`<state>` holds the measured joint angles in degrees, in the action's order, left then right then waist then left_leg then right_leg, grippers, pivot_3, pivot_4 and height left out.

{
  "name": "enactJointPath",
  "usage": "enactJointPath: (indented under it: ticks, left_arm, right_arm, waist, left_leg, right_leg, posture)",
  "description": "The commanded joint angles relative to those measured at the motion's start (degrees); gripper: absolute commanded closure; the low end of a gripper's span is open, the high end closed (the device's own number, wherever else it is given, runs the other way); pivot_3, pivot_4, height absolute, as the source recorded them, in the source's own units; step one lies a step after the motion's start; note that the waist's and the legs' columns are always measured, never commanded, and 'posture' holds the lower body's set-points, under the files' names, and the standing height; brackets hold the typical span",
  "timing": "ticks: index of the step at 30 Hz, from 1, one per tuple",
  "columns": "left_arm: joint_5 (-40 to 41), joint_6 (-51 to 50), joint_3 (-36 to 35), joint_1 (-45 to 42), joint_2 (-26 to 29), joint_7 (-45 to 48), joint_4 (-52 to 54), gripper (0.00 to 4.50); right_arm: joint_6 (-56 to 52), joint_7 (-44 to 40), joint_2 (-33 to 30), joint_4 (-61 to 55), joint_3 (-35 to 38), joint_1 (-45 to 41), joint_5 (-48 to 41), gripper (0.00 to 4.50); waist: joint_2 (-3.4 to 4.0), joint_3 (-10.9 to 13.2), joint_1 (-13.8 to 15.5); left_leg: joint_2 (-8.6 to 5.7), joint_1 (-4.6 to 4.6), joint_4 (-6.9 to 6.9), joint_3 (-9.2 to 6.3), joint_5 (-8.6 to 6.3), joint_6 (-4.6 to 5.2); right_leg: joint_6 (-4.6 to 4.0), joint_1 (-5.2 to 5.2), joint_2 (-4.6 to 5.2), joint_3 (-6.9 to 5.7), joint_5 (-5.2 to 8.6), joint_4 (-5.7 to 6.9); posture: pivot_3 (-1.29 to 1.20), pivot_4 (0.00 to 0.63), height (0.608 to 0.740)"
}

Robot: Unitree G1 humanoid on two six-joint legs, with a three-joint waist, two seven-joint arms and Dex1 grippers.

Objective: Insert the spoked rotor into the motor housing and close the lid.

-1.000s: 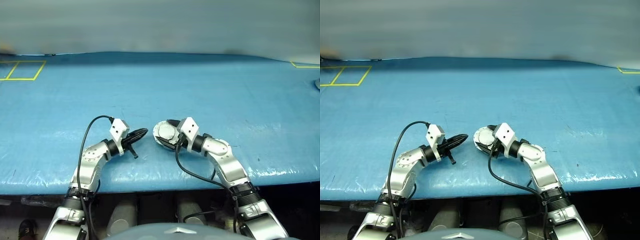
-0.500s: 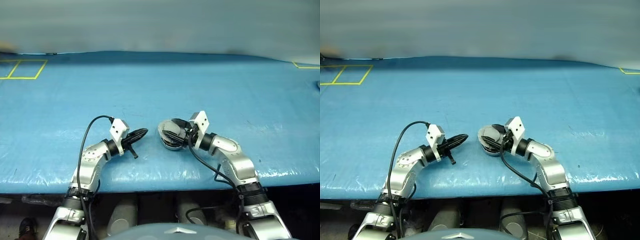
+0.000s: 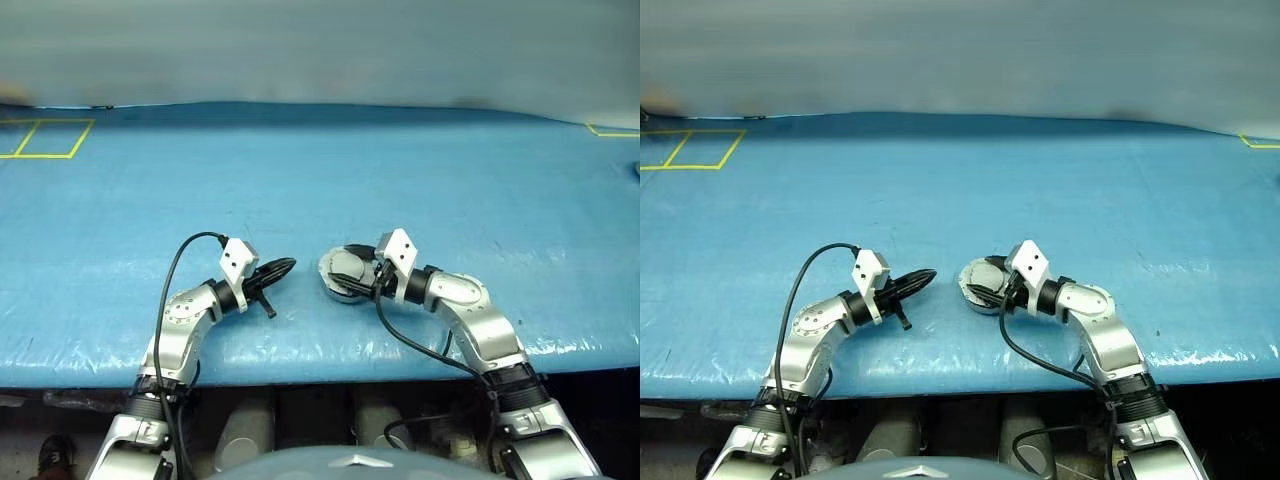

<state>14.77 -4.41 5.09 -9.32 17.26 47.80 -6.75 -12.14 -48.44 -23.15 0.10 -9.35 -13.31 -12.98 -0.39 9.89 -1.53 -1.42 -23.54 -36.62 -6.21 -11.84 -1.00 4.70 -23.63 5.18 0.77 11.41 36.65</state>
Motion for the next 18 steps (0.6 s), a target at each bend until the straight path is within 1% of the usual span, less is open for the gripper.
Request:
enactJointPath:
  ticks: [1,10,18]
  left_arm:
    - [0.54,0.78,0.09,0.01,-0.03,0.23,1.6,4.5]
    - [0.5,0.73,0.14,0.14,-0.02,0.24,1.67,4.5]
    - [0.49,0.66,0.2,0.18,0.01,0.27,1.81,4.5]
  right_arm:
    - [1.41,-0.65,-0.22,0.45,-0.13,-0.72,0.42,1.48]
    - [1.68,-1.95,-1.68,2.25,1.31,-1.79,0.15,1.48]
    - [2.81,-2.08,-3.08,2.8,0.26,-1.58,2.44,1.48]
  waist:
    - [0.0,0.0,0.0]
    - [0.0,0.0,0.03]
    - [0.0,0.0,0.36]
  left_leg:
    - [0.0,0.0,0.0,0.0,0.0,0.0]
    - [0.0,0.01,-0.01,0.0,0.0,0.0]
    - [-0.01,0.01,-0.04,0.0,0.0,0.0]
  right_leg:
    - [0.0,0.0,0.0,0.0,0.0,0.0]
    - [0.0,0.03,0.0,0.0,0.0,0.0]
    - [0.0,0.05,0.01,0.0,0.0,0.0]
  posture:
    - [0.0,0.15,0.74]
    - [0.0,0.15,0.74]
    - [0.0,0.15,0.74]
